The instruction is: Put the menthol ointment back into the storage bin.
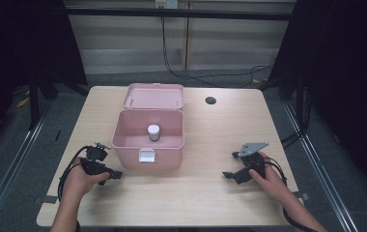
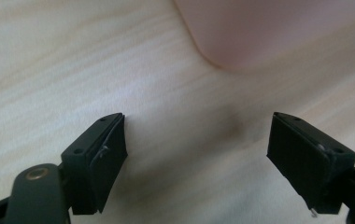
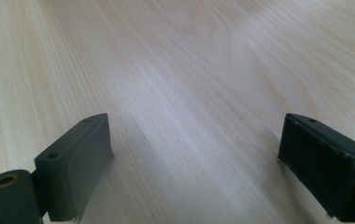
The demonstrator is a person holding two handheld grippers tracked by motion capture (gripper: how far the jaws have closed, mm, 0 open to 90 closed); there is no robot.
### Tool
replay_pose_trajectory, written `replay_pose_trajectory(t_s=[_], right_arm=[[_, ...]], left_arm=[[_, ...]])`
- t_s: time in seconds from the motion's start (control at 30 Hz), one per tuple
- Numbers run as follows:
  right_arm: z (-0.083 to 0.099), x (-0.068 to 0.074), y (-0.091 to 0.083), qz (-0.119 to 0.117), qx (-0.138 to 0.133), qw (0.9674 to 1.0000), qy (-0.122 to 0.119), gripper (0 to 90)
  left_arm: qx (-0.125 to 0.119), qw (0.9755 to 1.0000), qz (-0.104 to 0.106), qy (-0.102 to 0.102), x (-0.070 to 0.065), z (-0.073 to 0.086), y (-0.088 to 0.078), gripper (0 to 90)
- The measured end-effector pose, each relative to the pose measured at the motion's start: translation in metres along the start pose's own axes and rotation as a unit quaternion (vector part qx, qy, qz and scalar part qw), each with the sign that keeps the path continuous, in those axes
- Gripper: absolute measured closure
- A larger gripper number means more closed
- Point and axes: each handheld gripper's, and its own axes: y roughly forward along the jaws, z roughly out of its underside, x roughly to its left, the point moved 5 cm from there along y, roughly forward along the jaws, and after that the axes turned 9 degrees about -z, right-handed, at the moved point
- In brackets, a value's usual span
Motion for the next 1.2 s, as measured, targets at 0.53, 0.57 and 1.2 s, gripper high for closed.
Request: replay_pose_trajectory(t_s=[0.53, 0.57, 1.2], right_arm=[[0.0, 0.0, 0.0, 0.0, 0.0, 1.0, 0.0, 9.0], [0.0, 0.0, 0.0, 0.0, 0.0, 1.0, 0.0, 9.0], [0.0, 0.0, 0.0, 0.0, 0.0, 1.0, 0.0, 9.0]], left_arm=[[-0.122, 0.9909, -0.045, 0.036, -0.002, 0.003, 0.016, 9.9], [-0.126, 0.9902, -0.046, 0.037, -0.002, 0.003, 0.016, 8.0], [-0.181, 0.9821, -0.039, 0.035, -0.001, 0.006, 0.023, 0.0]])
